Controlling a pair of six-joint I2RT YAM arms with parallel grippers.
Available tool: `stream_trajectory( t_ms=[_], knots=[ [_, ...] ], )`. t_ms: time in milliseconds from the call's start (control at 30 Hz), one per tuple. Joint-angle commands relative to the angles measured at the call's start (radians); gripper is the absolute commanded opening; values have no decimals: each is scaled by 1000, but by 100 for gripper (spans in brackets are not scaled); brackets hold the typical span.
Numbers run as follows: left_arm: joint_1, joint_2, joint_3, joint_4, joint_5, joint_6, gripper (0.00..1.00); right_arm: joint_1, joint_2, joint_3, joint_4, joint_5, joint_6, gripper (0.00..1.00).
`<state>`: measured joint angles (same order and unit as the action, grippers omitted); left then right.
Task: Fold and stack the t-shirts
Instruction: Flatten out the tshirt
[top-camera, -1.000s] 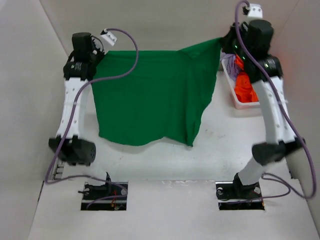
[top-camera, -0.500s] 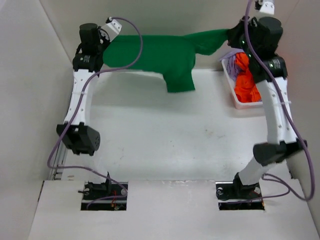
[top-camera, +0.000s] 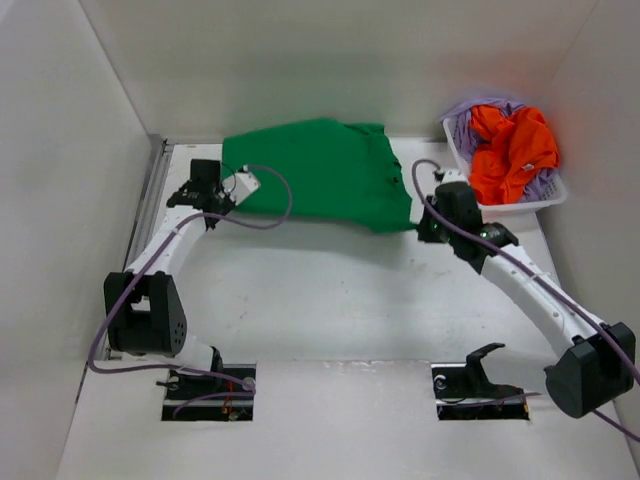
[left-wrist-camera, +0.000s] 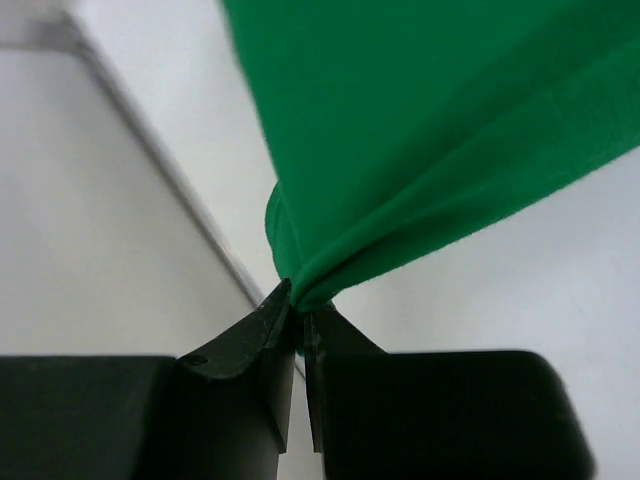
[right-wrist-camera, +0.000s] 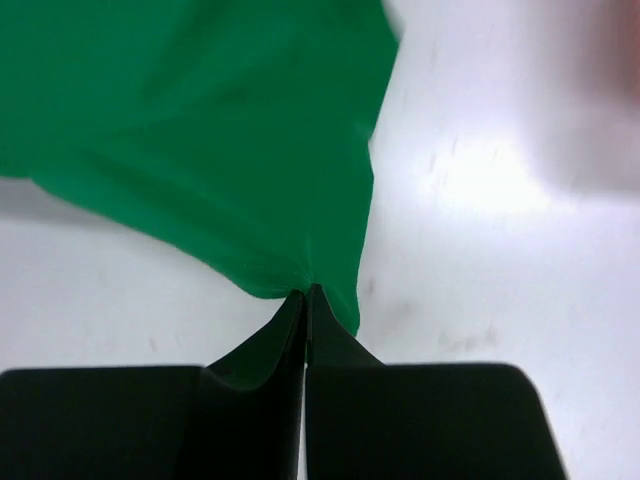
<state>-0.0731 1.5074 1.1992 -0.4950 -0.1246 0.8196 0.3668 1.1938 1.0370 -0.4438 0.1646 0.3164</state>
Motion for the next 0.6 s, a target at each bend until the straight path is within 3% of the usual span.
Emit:
stream_trajectory(
  t_ms=[0,267,567],
  knots=[
    [3,-99,-91,-43,9,76,6,75,-92,-83,-35,52,81,0],
    [29,-177,-289,-62,8,127,8,151,-28,-175,-15,-5,130,0],
    [74,-179,-342,-68,16,148,11,126,196,-26,83,-92,-20,0]
  ],
)
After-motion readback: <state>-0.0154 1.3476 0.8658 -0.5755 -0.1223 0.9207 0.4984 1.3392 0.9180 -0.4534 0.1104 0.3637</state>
